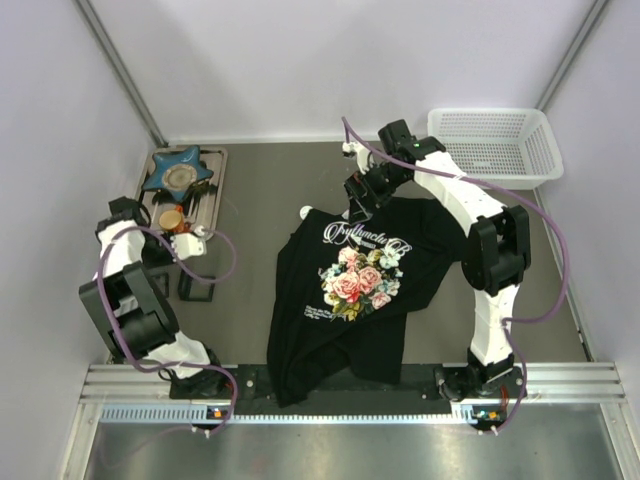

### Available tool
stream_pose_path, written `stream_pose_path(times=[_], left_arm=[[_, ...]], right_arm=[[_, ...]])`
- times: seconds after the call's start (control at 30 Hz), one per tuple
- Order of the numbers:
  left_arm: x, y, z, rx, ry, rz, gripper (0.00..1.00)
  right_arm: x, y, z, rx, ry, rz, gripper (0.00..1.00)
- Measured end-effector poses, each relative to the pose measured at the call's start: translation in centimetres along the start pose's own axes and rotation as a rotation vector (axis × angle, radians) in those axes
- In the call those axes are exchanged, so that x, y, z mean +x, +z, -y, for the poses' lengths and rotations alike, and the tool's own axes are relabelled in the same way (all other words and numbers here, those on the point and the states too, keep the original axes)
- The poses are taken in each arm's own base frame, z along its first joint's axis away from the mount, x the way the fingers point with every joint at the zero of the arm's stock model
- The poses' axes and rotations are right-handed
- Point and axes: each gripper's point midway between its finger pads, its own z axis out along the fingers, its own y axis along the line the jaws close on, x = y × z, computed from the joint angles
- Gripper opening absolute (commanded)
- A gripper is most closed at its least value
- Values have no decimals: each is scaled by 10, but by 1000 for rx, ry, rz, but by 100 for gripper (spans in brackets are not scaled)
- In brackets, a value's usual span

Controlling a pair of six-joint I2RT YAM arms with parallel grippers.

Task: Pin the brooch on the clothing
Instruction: Pick up the brooch from the brooch box.

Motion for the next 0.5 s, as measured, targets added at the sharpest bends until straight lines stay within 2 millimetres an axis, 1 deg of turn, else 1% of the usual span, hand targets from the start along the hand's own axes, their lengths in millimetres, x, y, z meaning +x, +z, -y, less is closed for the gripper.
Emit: stream_pose_path(times=[0.07,0.17,0.23,0.3,0.33,0.4,0.47,0.5], left_arm=[[-7,-9,-10,-26,-25,39,0],[-24,-27,-31,-68,-84,123,0],[-40,-42,-49,-98,-117,192,0],[-61,-58,-66,-115,-142,267,0],[-76,-67,-74,-120,-158,317,0],[-115,-85,-91,-124,-169,428,0],[-158,-99,-96,-104,-179,547,0],[-185,-106,-95,-76,-183,614,0]], right_arm=[[-3,-1,-2,-8,-5,9,99],[-7,-2,-5,-31,-20,25,99],[-9,-2,-9,-55,-29,34,99],[-11,-2,-15,-86,-42,49,99],[-13,-3,-18,-101,-49,59,99],[-22,-7,-27,-142,-66,96,98],[-33,-14,-37,-178,-86,146,97],[-41,-19,-43,-194,-98,176,96]])
